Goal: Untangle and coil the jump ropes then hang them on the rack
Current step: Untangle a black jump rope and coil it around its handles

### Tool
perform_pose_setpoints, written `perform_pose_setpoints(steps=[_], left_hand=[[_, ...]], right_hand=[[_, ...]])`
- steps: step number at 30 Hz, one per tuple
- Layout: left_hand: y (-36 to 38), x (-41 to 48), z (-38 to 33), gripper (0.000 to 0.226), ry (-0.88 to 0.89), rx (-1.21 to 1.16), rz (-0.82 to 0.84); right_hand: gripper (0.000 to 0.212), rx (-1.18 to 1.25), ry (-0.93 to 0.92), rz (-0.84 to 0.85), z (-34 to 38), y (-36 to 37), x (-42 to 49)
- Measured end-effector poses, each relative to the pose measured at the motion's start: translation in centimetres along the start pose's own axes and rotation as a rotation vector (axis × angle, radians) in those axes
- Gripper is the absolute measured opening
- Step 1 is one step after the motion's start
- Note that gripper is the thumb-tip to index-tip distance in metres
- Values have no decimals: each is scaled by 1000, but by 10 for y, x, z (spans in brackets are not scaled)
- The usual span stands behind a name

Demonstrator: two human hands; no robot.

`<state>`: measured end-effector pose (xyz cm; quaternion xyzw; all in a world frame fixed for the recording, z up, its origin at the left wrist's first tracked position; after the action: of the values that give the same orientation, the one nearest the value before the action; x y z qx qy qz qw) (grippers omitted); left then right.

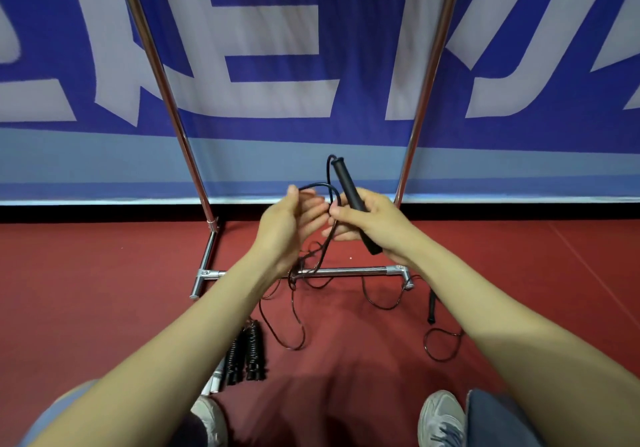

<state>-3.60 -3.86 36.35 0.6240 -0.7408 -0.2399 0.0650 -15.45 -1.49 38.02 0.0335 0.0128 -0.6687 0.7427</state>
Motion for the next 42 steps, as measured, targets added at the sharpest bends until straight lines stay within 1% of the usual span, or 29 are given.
perform_pose_setpoints(steps=[2,4,6,7,9,11,12,13,16,18,20,22,26,27,29,31,32,34,37,40,41,42], left_hand=[[3,-6,23,29,-68,329,55],[6,-11,44,22,-73,638,182],[4,-14,57,27,-35,907,273],[2,-15,60,32,-20,990,289],[-6,-15,60,36,-8,1025,287],[-13,-11,51,27,46,1053,212],[-15,-10,43,22,85,1028,157],[-15,-10,33,19,116,937,107],[-8,-11,1,15,173,491,32],[-4,-13,-21,12,202,266,0],[-6,-15,-39,9,227,101,-22],[-9,-16,-48,7,222,2,-34],[-4,-18,-48,4,201,-28,3],[-3,-18,-47,3,199,-46,2],[-5,-15,-42,12,174,-61,-24],[-7,-12,-28,17,105,54,-38],[-5,-12,-16,17,54,188,-14],[4,-17,17,20,-46,443,109],[9,-28,64,20,-161,649,286],[-2,-26,86,14,-118,999,362],[-6,-23,83,14,-80,1074,332],[-8,-19,76,13,-28,1070,269]], right_hand=[[5,34,-32,-46,8,-3,-1],[4,40,-45,-67,13,-6,-2],[5,67,-53,-109,15,-13,-1],[6,94,-56,-135,16,-18,0],[5,123,-55,-169,17,-24,1],[3,157,-37,-184,15,-26,2],[8,179,-23,-186,13,-27,4],[14,194,-2,-183,9,-27,6],[26,108,110,-117,-7,-22,9],[27,4,187,-8,-21,-10,8],[22,-32,213,93,-28,5,6],[14,-27,183,138,-25,16,5],[16,-169,70,79,-14,17,6],[12,-159,48,63,-10,17,6],[9,-77,12,-4,-1,11,6],[9,4,-15,-80,9,2,5],[9,29,-20,-103,11,-2,5],[9,47,-19,-125,13,-7,3],[8,92,-31,-177,17,-16,0],[7,159,-56,-249,22,-29,0],[6,165,-53,-258,22,-32,1],[9,150,-37,-262,19,-34,3]])
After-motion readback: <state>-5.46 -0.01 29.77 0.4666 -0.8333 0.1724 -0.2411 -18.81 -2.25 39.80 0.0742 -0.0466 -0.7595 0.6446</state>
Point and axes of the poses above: each hand's wrist, its own x-axis towards the middle knuckle, its own y-axis out of the palm, z = x × y, the point moved 9 cm from there along x, towards the middle knuckle, and after that the axes turned 1 degree about x, right-handed, at the moved point
